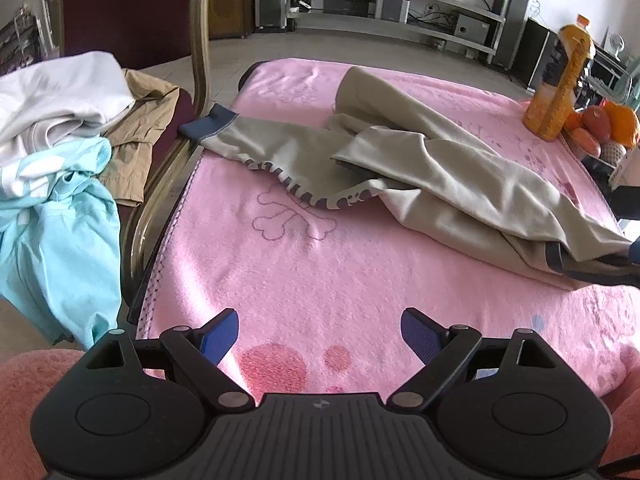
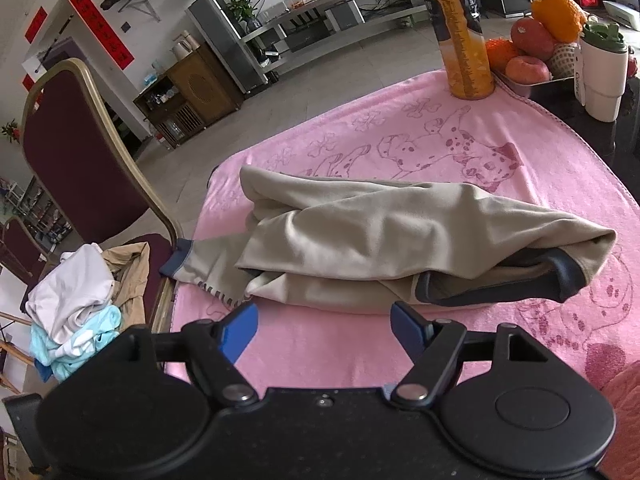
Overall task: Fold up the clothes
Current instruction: 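Lower the sweatshirt onto the towel with the right gripper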
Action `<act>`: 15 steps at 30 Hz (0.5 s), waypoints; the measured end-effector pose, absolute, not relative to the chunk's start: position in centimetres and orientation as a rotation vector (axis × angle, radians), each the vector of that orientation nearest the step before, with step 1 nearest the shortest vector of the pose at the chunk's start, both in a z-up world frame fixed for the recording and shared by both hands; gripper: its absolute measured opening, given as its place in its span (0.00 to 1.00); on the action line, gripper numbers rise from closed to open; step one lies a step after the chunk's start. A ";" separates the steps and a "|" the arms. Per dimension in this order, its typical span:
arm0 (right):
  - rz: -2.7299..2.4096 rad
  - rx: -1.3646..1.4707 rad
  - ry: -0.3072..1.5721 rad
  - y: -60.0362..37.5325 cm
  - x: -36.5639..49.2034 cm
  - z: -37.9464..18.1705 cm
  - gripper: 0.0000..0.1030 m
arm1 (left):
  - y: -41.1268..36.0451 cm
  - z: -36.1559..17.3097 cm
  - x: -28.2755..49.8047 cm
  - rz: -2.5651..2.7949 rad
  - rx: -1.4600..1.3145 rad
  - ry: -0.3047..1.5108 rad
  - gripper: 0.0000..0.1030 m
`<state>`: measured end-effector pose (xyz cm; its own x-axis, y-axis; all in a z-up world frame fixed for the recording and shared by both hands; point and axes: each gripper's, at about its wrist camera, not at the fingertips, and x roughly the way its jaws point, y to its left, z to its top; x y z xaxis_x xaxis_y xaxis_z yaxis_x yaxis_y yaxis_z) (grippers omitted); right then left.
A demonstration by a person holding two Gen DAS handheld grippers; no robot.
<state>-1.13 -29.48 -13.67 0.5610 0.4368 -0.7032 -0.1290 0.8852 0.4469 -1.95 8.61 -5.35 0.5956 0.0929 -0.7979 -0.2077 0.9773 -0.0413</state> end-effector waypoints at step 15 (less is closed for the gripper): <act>0.355 0.384 0.916 -31.3 -1.6 -14.1 0.72 | 7.4 -5.1 -1.8 0.176 -0.098 0.903 0.86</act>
